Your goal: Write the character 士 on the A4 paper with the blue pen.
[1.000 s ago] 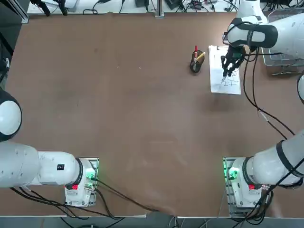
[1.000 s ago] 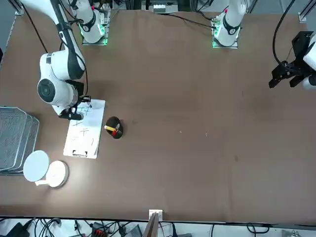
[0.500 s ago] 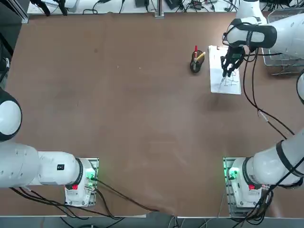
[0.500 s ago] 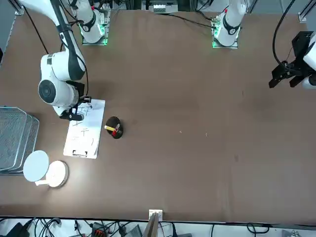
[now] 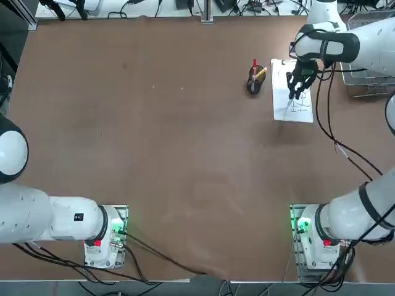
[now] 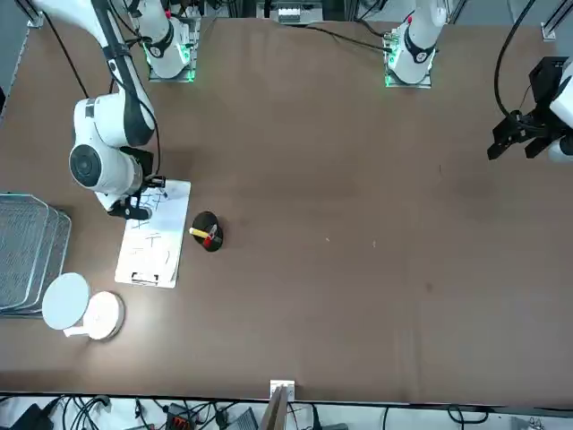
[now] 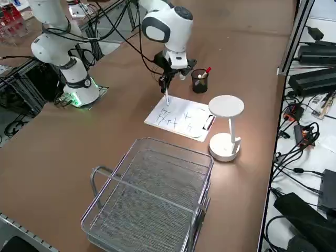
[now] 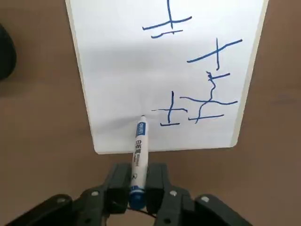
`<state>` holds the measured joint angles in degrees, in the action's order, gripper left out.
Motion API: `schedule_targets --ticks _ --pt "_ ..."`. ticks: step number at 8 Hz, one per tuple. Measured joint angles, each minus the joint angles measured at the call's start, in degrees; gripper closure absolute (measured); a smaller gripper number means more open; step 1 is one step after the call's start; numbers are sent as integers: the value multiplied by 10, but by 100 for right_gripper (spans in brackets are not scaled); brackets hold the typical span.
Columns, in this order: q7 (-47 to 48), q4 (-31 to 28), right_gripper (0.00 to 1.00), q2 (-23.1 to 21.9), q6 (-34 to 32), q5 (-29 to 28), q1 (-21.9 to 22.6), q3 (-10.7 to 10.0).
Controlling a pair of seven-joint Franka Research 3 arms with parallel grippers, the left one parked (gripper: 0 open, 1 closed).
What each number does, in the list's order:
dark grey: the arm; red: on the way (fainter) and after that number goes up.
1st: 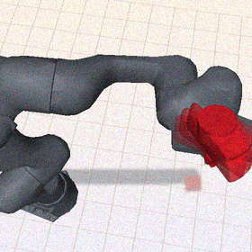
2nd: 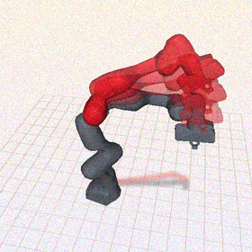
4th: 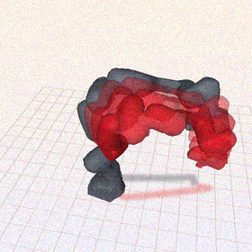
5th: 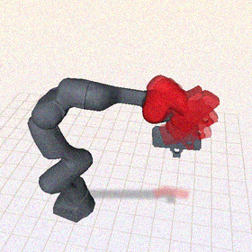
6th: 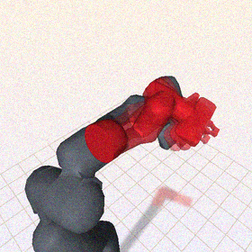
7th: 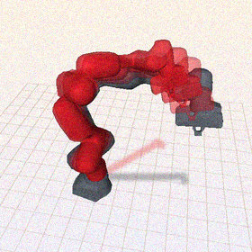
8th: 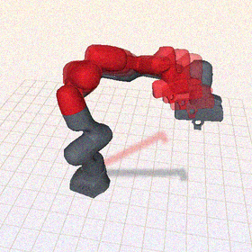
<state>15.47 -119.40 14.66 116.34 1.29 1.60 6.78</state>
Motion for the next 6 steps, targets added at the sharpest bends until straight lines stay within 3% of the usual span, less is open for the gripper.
schedule_targets --ticks 6 --pt "8 0 79 0 4 -23 0 4"
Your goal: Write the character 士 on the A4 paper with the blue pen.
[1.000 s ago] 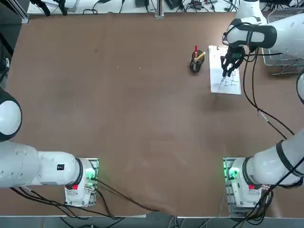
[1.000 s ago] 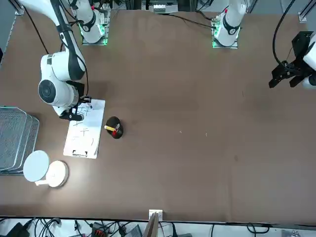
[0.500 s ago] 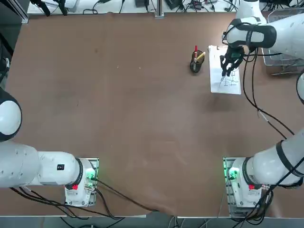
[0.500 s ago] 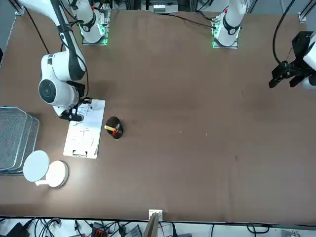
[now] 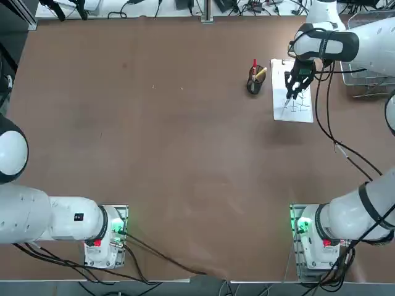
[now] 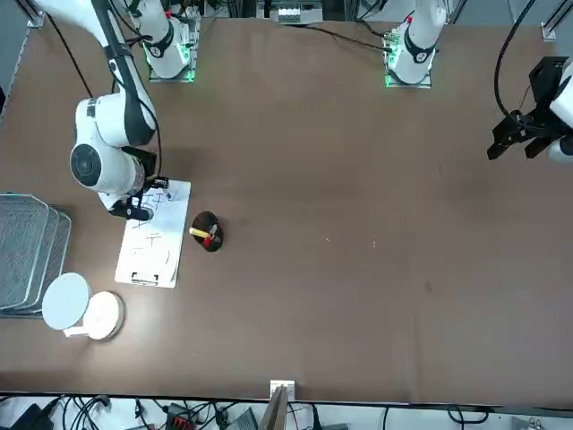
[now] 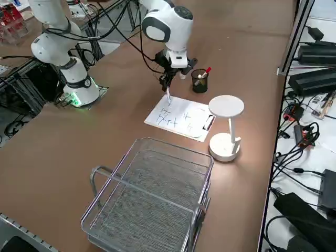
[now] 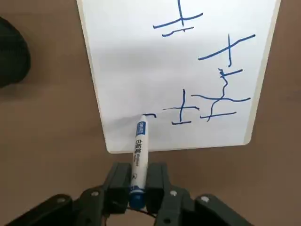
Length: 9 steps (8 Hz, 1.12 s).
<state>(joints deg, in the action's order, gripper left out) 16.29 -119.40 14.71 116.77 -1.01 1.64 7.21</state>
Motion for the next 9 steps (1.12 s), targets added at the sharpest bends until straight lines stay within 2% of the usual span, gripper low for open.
schedule_targets --ticks 4,9 --pt "3 0 79 0 3 -21 0 8" --pt "-1 12 79 -2 2 -14 1 11"
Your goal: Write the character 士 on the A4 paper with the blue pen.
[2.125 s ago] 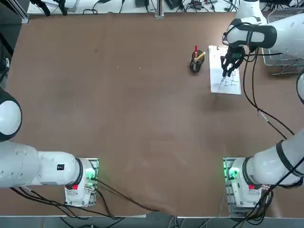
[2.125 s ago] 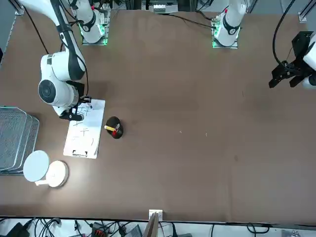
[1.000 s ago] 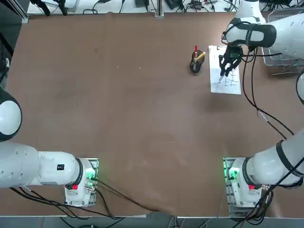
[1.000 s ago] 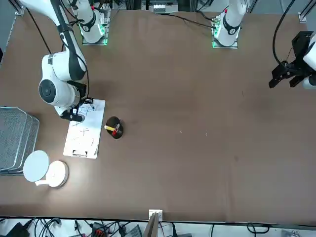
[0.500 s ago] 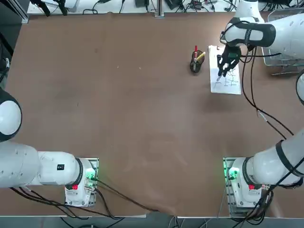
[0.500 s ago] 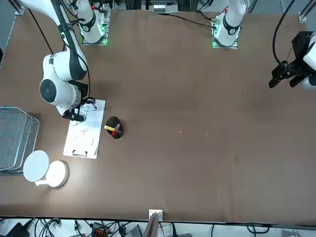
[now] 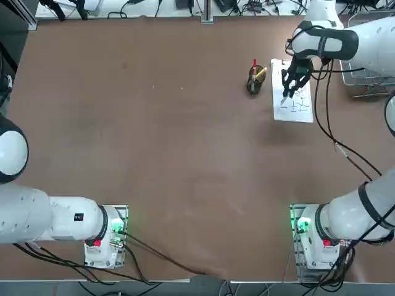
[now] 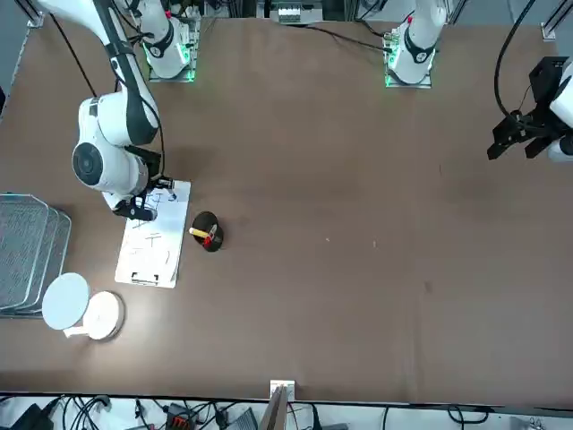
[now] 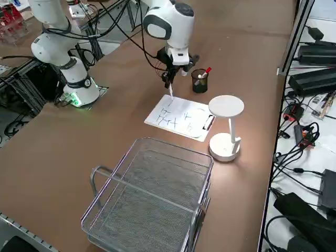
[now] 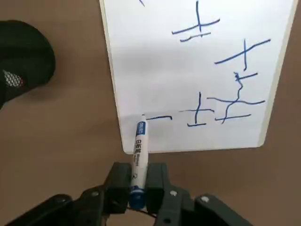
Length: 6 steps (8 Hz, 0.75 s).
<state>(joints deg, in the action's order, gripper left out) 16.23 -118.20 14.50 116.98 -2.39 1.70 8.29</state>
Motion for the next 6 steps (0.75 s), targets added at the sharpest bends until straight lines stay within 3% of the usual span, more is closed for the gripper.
schedule_targets --ticks 6 --pt "-31 14 79 -1 -11 38 -1 -10"
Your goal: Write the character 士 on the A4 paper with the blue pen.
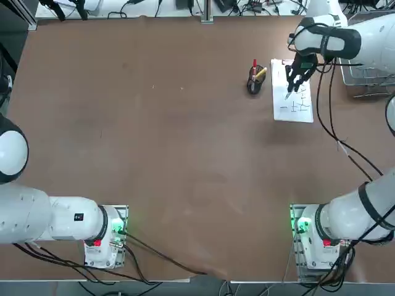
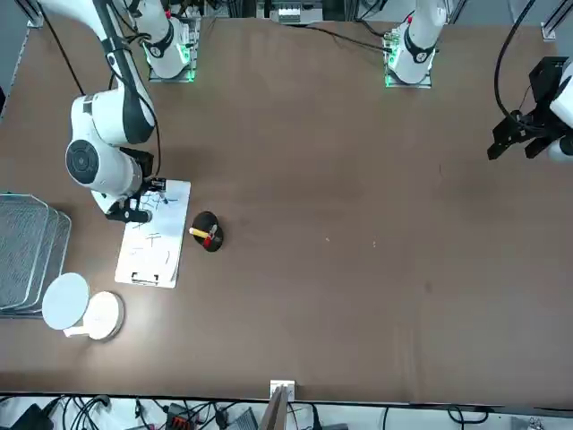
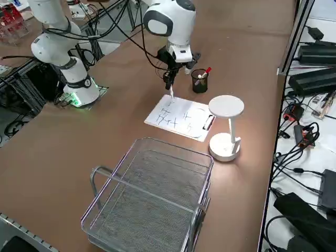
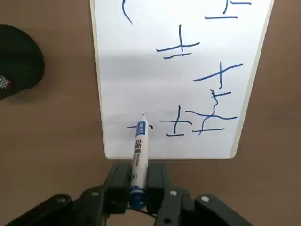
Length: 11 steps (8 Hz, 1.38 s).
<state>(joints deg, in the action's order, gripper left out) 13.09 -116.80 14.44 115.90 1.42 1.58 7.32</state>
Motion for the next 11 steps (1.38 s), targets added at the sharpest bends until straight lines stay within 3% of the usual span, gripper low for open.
schedule_targets --ticks 4,11 --pt "-7 -1 79 8 0 1 -1 -11" --pt "-7 -4 79 17 5 1 -2 -11"
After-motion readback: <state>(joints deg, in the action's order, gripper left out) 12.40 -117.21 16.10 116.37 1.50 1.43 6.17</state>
